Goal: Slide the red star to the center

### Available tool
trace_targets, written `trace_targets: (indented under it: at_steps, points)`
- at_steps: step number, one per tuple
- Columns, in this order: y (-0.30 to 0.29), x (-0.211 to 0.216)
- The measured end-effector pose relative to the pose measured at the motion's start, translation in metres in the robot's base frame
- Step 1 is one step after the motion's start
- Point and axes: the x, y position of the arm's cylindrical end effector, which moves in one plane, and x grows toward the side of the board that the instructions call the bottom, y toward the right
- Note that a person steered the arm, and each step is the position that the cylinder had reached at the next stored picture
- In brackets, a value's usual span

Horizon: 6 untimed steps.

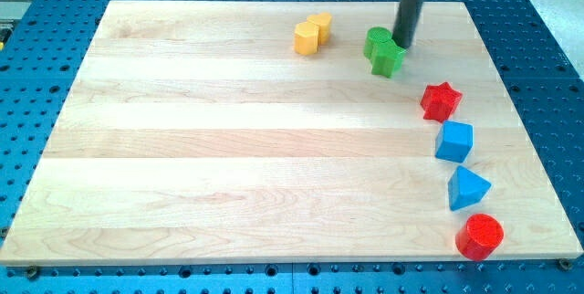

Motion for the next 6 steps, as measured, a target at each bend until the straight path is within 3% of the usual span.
trace_targets:
  at_steps: [1, 2, 4, 5, 6]
  points:
    - [0.066, 0.048]
    - [0.086, 0.129]
    - [-0.048, 0.125]
    - [-0.013, 0.127]
    - [-0.039, 0.156]
